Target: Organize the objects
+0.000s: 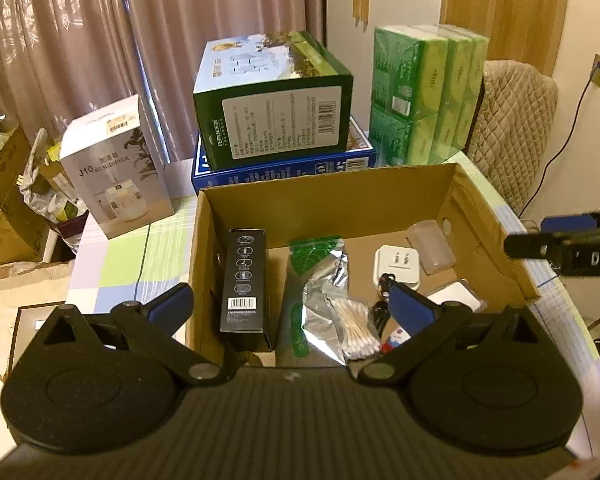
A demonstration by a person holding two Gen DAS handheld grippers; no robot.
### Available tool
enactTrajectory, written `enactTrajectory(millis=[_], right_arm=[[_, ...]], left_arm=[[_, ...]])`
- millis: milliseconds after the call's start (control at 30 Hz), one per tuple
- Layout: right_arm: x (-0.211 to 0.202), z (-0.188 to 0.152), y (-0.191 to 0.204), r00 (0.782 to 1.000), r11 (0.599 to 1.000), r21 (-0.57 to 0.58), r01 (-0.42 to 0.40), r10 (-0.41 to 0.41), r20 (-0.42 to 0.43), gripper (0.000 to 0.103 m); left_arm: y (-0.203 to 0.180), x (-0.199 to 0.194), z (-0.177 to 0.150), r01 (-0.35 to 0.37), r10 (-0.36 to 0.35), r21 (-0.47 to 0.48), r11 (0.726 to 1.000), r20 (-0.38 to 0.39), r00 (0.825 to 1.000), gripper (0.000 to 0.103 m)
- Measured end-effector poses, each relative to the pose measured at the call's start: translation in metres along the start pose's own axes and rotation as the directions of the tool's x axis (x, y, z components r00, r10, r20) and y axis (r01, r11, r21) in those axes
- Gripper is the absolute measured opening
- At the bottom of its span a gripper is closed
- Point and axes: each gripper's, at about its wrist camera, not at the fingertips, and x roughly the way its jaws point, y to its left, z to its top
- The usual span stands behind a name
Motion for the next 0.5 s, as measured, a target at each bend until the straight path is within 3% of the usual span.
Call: enactTrajectory(millis=[500], right_arm=[[-0.090, -0.061, 0.018, 1.000, 1.000, 0.005, 0.004, -0.004, 0.015, 0.070]], left_arm=[[-0.022, -0.096, -0.050, 0.024, -0.021, -0.079, 0.997, 0.034, 0.999, 0.102]])
